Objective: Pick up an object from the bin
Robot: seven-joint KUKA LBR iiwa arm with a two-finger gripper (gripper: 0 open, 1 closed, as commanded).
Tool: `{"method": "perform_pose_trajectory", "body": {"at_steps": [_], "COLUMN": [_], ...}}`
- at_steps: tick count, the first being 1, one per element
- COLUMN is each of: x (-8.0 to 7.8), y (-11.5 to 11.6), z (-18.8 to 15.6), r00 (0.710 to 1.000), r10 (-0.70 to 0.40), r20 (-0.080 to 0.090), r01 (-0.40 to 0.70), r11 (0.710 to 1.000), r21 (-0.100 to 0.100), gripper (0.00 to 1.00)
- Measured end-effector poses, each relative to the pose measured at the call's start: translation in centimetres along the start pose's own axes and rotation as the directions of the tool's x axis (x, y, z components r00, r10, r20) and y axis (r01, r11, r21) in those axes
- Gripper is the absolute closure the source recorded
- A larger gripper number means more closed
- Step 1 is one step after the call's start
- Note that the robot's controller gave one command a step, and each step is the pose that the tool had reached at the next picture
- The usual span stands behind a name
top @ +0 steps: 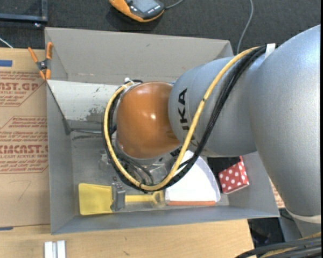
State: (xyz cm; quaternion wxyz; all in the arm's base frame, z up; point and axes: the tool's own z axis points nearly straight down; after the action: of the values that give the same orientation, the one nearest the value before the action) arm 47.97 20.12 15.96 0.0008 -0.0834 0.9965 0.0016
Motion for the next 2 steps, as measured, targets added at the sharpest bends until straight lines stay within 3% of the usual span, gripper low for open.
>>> {"method": "perform_pose_trajectory", "body": {"at_steps": [1, 2], "x": [-0.1, -1.0], "y": [0.6, 3.2], "z": [4.8, 9.0], "r00": [0.999, 0.986], "r10": [-0.035, 0.167], "r20": [-0.017, 0.007], "r01": [0.035, -0.167], "r11": [0.999, 0.986], "r21": [0.001, -0.003], "gripper": [0.0, 0.0]}}
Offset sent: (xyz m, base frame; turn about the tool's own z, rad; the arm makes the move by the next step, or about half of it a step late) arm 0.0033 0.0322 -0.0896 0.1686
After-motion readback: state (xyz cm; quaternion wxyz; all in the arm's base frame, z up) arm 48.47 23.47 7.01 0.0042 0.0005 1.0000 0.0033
